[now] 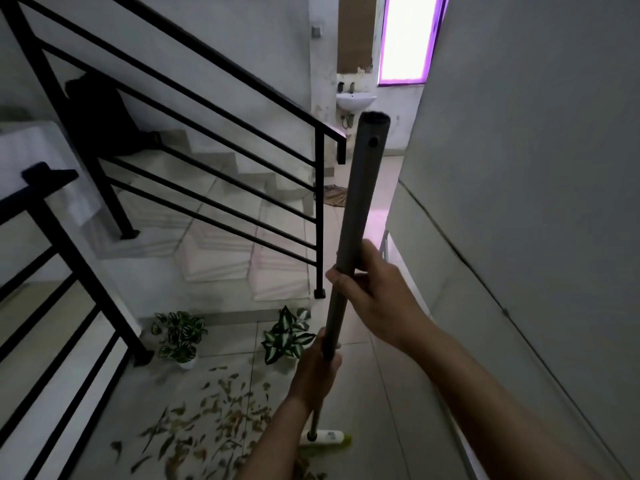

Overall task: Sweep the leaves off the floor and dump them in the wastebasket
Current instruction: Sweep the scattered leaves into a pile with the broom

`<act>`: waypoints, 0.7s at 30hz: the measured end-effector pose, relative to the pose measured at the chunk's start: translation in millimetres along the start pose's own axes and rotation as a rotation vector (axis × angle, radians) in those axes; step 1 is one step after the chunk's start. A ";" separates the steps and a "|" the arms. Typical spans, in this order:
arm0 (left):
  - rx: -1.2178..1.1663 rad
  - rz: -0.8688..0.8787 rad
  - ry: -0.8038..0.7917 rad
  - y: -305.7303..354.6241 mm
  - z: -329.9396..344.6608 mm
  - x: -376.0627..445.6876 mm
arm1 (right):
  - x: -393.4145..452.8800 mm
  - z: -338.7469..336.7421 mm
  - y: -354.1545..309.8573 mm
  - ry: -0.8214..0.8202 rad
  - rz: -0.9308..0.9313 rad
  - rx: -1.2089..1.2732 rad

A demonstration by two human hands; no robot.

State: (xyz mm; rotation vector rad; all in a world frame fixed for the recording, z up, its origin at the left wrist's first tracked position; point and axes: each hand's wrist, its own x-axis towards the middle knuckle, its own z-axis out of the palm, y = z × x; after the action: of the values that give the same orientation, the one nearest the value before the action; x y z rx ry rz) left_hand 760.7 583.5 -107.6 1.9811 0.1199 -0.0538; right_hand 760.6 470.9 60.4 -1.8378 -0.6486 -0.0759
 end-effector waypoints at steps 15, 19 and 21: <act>0.232 0.119 0.273 20.1 -85.2 -32.4 | 14.9 32.0 -57.7 -0.045 -0.152 0.185; 0.271 0.096 0.310 -0.4 -107.0 -43.2 | 12.4 54.9 -59.4 -0.019 -0.055 0.284; 0.288 0.100 0.352 -14.7 -114.2 -48.5 | 11.2 67.0 -55.3 0.002 -0.005 0.282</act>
State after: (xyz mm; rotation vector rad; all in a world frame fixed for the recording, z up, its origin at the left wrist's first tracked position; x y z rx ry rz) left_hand 708.9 691.0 -70.6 2.2653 0.2526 0.3625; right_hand 727.1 547.2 87.1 -1.5641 -0.6293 0.0102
